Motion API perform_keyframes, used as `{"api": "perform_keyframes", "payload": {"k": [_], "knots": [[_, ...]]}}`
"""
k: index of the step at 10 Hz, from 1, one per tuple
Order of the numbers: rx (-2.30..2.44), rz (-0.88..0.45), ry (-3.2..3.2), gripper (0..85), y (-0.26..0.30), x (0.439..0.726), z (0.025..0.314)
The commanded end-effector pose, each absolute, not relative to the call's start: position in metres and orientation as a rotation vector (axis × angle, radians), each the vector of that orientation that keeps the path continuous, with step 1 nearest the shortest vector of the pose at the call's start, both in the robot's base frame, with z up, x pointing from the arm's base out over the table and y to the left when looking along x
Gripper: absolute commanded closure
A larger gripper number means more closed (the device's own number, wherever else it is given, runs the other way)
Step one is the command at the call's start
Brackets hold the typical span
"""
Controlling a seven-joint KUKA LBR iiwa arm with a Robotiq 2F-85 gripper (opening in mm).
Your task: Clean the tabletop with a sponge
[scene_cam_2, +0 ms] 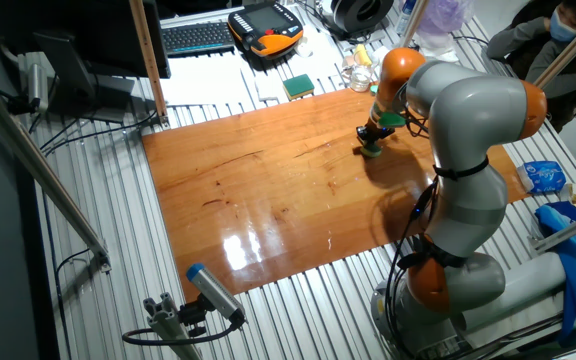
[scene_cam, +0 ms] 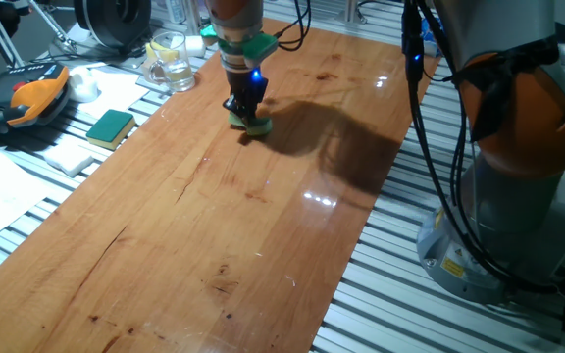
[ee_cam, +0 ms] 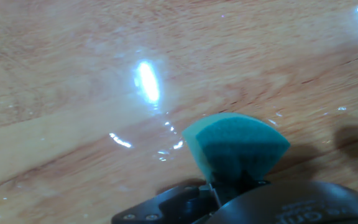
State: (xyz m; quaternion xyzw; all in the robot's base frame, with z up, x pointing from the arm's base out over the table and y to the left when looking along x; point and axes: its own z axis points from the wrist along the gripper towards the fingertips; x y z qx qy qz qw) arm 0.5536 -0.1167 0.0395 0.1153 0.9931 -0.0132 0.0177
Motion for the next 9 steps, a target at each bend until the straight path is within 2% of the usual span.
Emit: {"api": "perform_keyframes", "payload": {"k": [1,9], "knots": [[0.371,-0.043,3.083,68.0,-0.112,0.554,0.039],[0.524,-0.020,3.054,68.0,-0.065,0.543,0.032]]}}
